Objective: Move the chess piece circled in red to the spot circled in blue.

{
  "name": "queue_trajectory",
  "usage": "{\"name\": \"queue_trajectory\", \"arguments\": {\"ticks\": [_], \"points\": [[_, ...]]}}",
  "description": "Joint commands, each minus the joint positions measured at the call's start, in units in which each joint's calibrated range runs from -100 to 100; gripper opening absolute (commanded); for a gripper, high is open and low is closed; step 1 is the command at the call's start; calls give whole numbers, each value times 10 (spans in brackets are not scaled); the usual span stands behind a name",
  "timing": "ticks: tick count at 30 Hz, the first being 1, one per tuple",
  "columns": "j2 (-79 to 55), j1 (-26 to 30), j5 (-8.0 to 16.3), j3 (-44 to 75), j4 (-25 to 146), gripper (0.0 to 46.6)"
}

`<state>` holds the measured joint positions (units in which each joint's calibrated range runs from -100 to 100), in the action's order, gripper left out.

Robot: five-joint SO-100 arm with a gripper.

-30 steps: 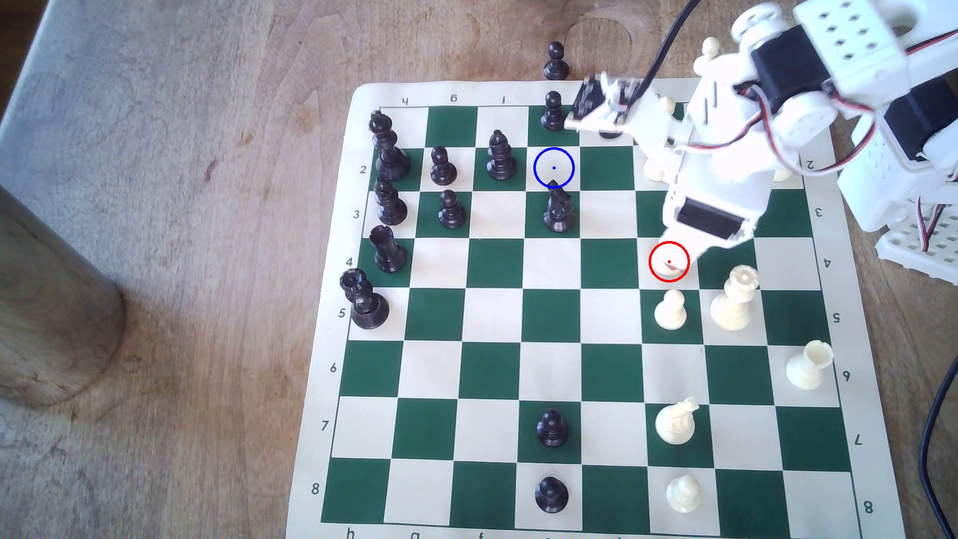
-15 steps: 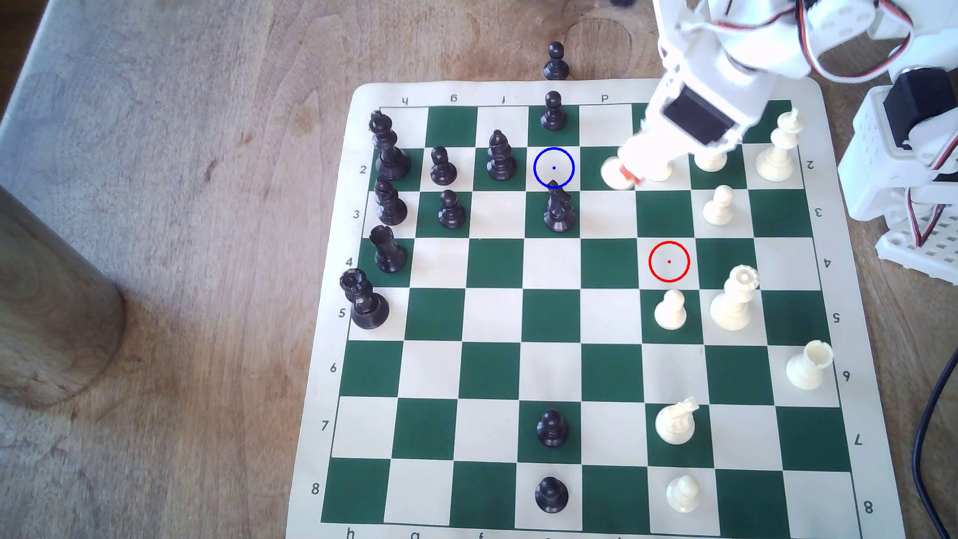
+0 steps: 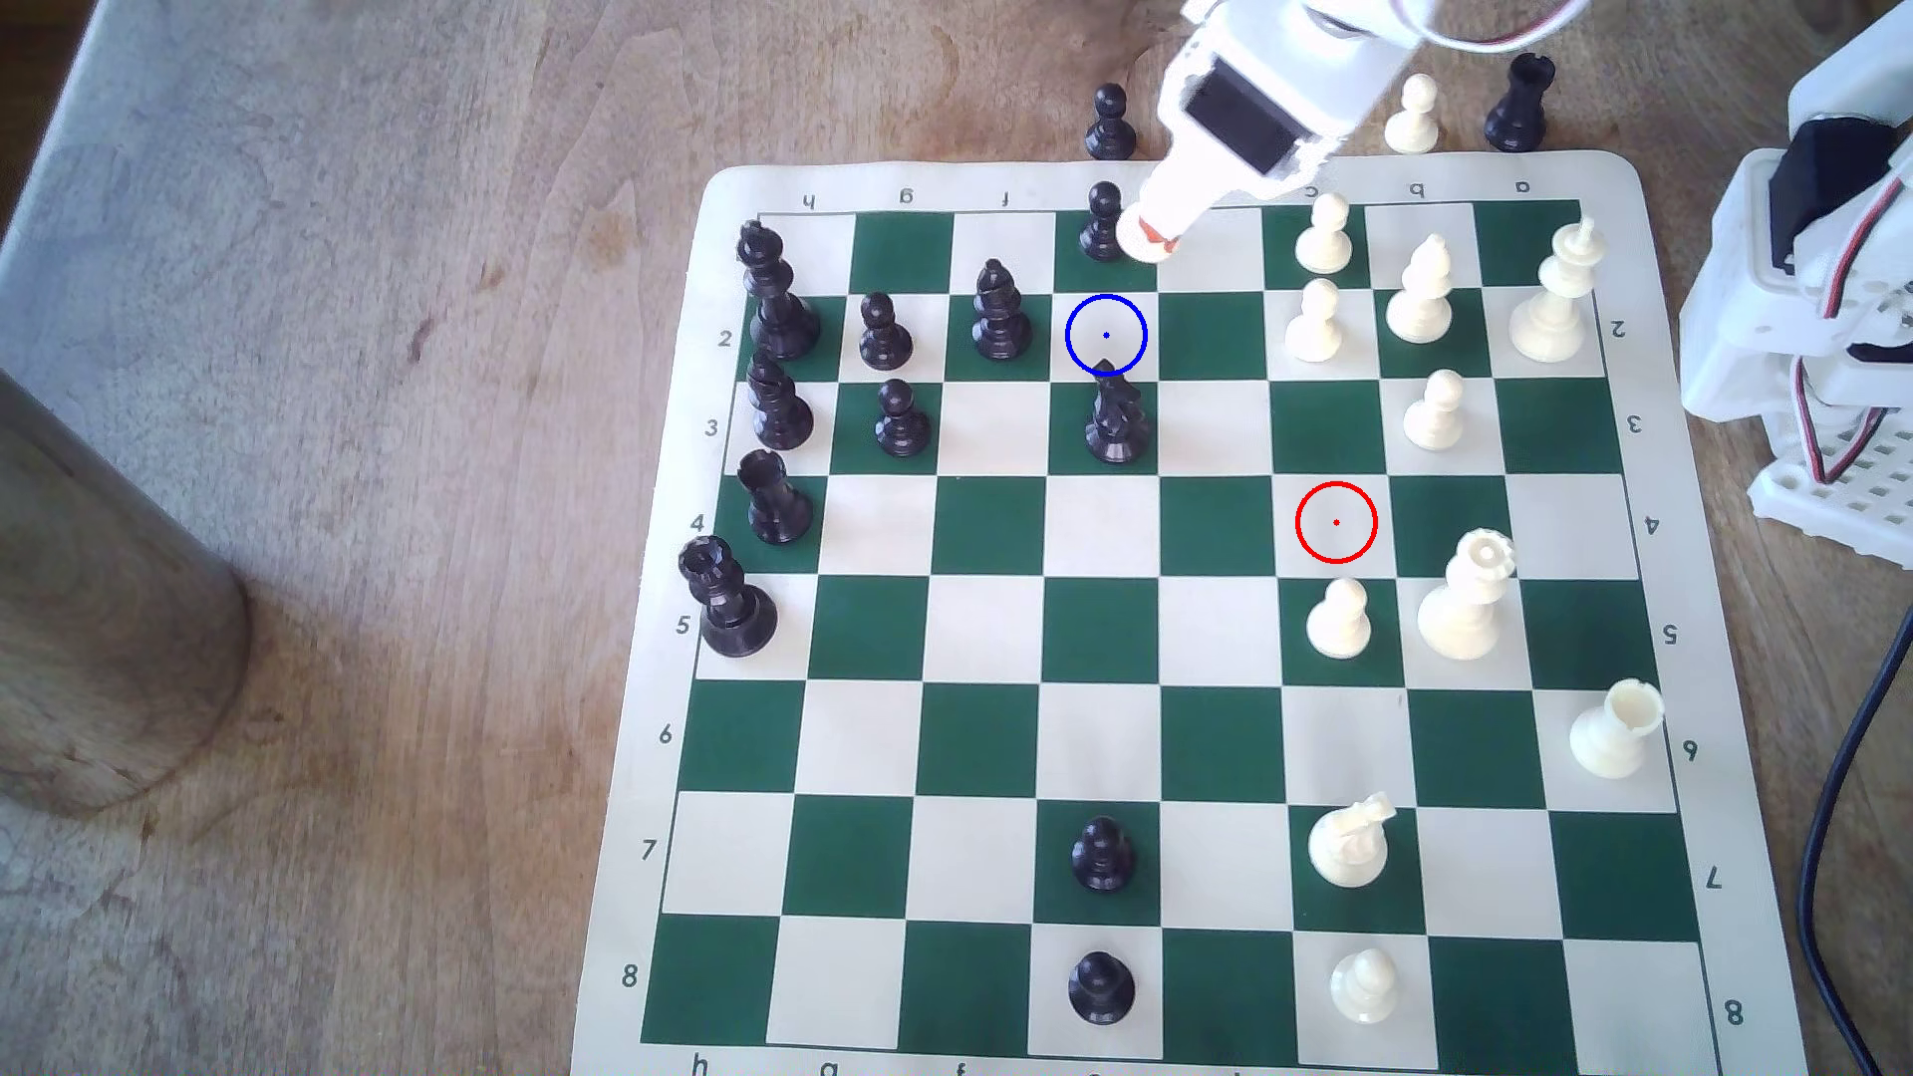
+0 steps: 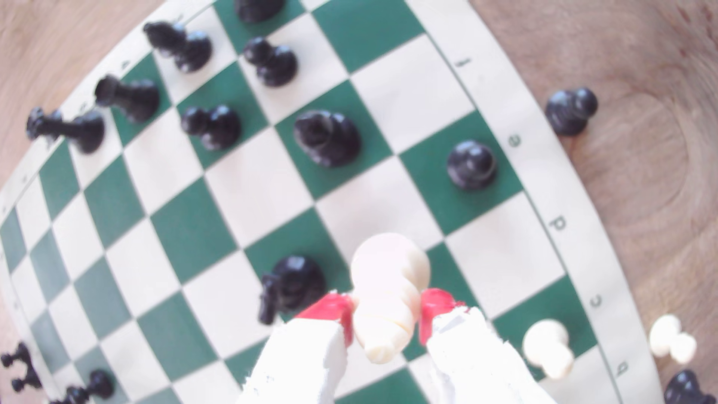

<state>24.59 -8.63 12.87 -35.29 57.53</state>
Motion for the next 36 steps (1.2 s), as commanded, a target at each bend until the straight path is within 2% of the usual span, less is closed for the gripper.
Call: {"name": "queue_trajectory", "arguments": {"ticks": [1, 11, 30, 36], "points": [[-37, 2, -10, 56, -29, 4], [-141, 19, -14, 80, -72, 4], [-208, 11, -24, 116, -86, 4], [-220, 9, -25, 117, -97, 23]]}}
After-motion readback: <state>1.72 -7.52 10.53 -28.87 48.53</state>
